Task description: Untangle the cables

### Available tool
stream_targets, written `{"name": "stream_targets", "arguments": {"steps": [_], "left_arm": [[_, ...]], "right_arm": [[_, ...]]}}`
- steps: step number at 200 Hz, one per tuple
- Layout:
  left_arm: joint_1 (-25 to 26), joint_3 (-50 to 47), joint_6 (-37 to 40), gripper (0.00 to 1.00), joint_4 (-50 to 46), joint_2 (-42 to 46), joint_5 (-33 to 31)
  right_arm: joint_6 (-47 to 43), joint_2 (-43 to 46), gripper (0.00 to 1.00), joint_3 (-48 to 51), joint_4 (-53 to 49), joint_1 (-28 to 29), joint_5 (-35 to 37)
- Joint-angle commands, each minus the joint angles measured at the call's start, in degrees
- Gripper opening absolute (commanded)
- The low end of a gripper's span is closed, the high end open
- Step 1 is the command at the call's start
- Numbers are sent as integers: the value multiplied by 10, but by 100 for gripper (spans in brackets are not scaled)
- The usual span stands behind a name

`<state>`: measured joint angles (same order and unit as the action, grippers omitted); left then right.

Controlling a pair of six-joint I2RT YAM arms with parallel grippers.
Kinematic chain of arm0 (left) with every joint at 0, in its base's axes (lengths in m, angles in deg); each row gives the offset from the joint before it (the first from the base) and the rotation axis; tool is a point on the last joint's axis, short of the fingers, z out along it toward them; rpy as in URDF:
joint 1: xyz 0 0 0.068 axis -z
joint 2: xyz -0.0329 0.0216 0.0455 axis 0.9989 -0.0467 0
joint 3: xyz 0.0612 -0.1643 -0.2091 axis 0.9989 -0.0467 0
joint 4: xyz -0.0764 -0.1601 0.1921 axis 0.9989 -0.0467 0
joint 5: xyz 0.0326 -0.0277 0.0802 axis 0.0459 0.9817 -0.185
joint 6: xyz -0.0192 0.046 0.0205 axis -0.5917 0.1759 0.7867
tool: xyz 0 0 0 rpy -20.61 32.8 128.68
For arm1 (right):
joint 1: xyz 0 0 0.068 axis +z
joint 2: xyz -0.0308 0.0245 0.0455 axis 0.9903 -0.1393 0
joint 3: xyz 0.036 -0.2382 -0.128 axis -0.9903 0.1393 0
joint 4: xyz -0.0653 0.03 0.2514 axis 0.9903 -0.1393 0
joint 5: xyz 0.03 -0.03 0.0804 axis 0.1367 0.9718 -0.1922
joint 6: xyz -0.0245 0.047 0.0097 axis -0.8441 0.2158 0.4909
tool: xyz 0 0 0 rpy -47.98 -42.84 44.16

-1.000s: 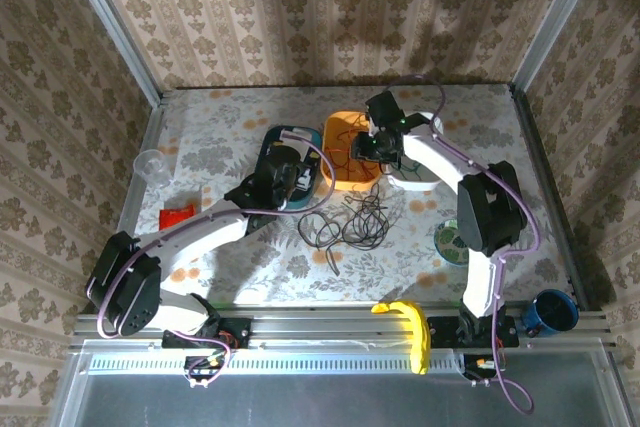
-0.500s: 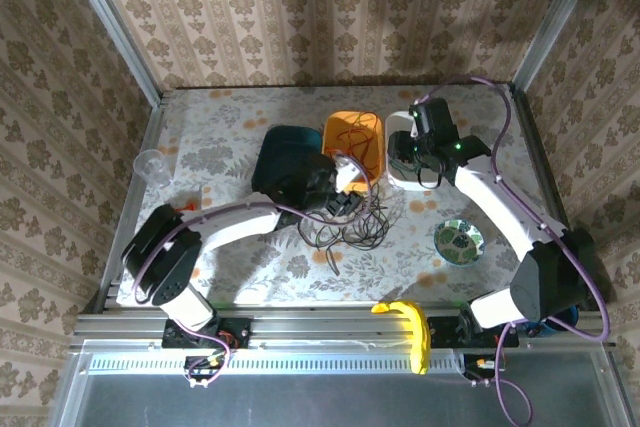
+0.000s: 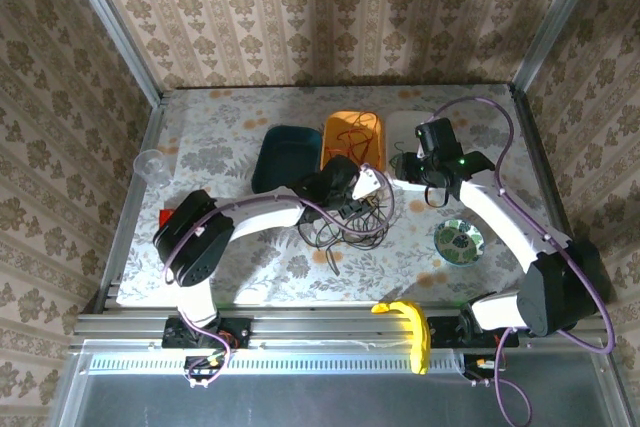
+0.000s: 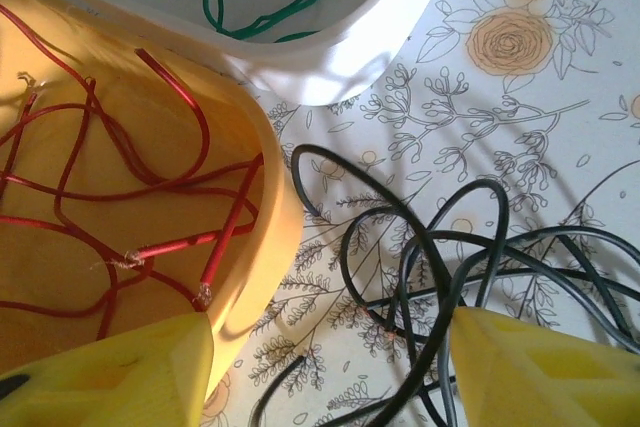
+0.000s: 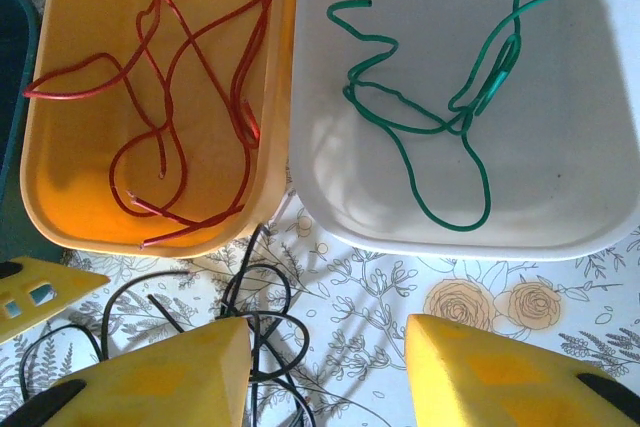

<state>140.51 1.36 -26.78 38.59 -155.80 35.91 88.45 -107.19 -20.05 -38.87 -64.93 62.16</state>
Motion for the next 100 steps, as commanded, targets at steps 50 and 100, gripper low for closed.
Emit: {"name": "stream_targets", "arguments": {"steps": [50, 100], "left_arm": [[-2, 47, 77, 35, -47, -40, 7], [13, 48, 76, 0, -33, 21, 12]], "right_arm": [[7, 30, 46, 24, 1, -16, -11], [-10, 33, 46, 23, 2, -20, -40]]}}
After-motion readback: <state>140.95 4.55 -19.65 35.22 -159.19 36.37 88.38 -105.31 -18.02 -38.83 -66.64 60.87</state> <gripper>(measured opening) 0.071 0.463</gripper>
